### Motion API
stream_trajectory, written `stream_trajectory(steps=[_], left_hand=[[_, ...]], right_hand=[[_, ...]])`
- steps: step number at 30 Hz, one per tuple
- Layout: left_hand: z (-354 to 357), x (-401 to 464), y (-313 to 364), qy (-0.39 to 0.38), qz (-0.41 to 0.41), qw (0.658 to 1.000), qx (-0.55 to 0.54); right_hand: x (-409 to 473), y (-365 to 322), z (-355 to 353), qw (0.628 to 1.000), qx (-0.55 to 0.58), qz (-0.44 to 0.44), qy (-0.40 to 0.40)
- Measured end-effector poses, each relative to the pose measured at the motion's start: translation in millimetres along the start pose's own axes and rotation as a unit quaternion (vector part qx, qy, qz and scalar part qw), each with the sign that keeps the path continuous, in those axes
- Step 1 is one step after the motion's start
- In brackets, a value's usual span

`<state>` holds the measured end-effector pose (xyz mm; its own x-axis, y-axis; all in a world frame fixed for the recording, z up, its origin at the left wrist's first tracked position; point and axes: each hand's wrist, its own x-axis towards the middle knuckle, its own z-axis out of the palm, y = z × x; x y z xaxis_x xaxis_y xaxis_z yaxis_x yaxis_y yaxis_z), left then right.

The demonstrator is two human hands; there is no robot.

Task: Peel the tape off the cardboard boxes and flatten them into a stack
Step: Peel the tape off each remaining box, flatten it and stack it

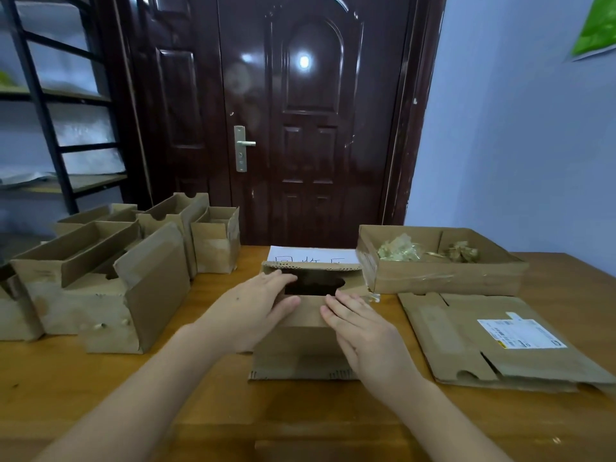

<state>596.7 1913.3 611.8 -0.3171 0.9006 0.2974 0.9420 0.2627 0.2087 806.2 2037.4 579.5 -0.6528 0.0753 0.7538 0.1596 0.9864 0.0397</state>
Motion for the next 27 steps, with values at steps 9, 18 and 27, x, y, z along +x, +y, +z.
stream_trajectory(steps=[9, 18, 27], left_hand=[[-9.2, 37.9, -25.2, -0.102, 0.003, 0.995, -0.003], [-5.9, 47.4, -25.4, -0.149, -0.039, 0.986, -0.058], [2.3, 45.0, -26.5, -0.127, -0.024, 0.99, -0.06]], right_hand=[[-1.7, 11.8, -12.9, 0.996, 0.054, 0.004, -0.074], [27.9, 30.5, -13.6, 0.965, 0.139, 0.152, -0.162], [80.8, 59.5, 32.4, 0.918, 0.035, 0.175, -0.354]])
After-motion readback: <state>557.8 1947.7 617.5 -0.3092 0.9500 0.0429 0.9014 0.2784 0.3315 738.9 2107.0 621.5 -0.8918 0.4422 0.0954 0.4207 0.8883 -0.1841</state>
